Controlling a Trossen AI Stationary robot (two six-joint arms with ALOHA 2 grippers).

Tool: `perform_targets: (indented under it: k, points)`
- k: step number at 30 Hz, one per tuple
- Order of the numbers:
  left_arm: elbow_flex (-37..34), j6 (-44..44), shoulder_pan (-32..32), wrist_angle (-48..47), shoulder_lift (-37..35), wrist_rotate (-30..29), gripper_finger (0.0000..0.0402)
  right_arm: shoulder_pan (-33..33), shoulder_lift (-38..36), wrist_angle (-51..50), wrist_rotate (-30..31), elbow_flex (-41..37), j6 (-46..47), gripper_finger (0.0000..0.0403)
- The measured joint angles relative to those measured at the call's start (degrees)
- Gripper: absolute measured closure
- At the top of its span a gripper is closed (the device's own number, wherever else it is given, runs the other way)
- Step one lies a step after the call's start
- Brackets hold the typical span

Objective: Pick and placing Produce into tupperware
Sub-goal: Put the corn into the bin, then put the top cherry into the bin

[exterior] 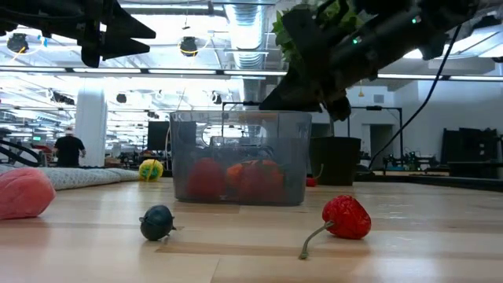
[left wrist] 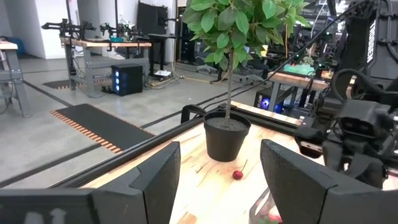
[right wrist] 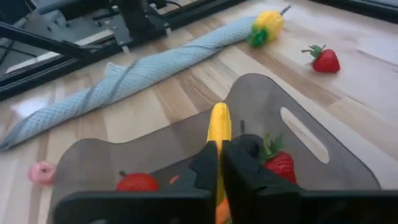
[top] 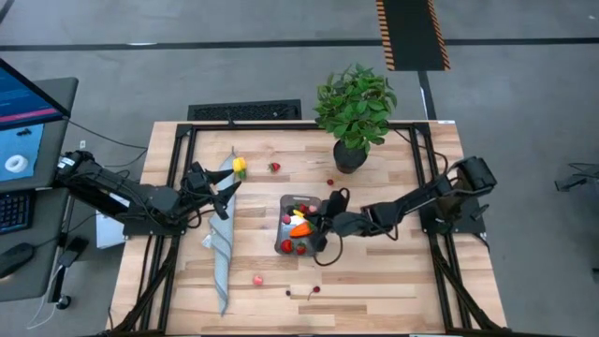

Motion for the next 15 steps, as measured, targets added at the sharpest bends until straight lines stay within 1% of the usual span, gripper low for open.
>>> perform_targets:
  k: [4, 8, 12, 15]
  points:
    - [0.01, 0.00, 0.00, -0.02, 0.00, 0.00, 0.0190, -0.52, -0.24, -0.65, -0.31, 0.06, 0.05, 0.0307]
    - [0.02, 0.00, 0.00, -0.02, 0.00, 0.02, 0.0190, 0.28, -0.95, -0.24, -0.33, 0.15, -0.87, 0.0272]
    - [0.01, -0.35, 0.00, -0.01, 0.02, 0.01, 0.0190, 0.95, -3.21, -2.22, 0.16, 0.09, -2.25, 0.0251]
    - [0.01, -0.35, 0.00, -0.03, 0.01, 0.01, 0.0190, 1.42, -5.03, -4.75, 2.40, 0.04, -2.40, 0.0244]
